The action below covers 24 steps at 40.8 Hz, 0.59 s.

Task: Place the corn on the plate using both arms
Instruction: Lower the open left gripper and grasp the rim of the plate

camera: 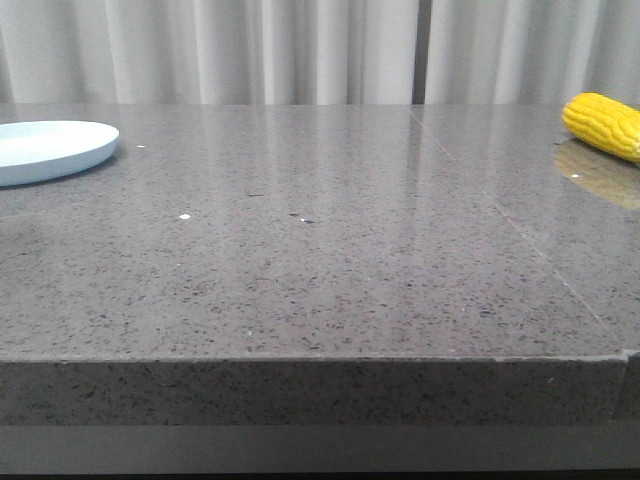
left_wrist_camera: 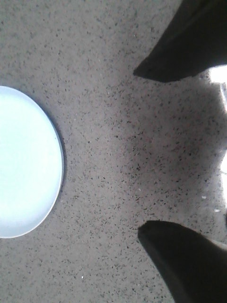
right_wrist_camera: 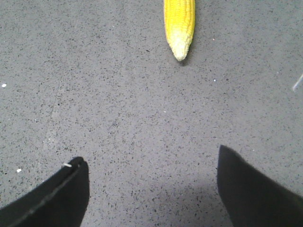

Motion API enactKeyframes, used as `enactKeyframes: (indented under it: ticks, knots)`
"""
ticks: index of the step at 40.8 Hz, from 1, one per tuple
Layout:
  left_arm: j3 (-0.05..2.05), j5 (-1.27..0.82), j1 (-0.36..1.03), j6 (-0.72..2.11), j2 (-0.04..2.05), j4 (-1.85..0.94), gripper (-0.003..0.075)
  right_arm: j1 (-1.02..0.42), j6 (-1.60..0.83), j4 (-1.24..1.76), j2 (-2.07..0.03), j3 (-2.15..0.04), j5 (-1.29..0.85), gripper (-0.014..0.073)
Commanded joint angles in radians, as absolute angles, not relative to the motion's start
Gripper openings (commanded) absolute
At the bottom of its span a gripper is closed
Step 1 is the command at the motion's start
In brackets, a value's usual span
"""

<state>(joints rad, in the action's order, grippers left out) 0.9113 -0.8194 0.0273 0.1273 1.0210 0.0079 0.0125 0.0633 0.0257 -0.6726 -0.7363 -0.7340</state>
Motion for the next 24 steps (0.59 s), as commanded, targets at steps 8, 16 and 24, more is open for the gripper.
enactKeyframes:
  ticks: [8,16,24]
  knots:
    - [1.076,-0.801,-0.115,0.122,1.205,-0.056,0.0585,0.019,0.051,0.011,-0.677,-0.768,-0.67,0.0583]
    - [1.17,-0.806,-0.239,0.287,1.332,-0.306,0.0585,0.019,0.051,0.011,-0.677,-0.768,-0.67,0.0583]
    - [1.258,-0.78,-0.29,0.352,1.464,-0.482,0.0585,0.019,0.051,0.011,-0.677,-0.768,-0.67,0.0583]
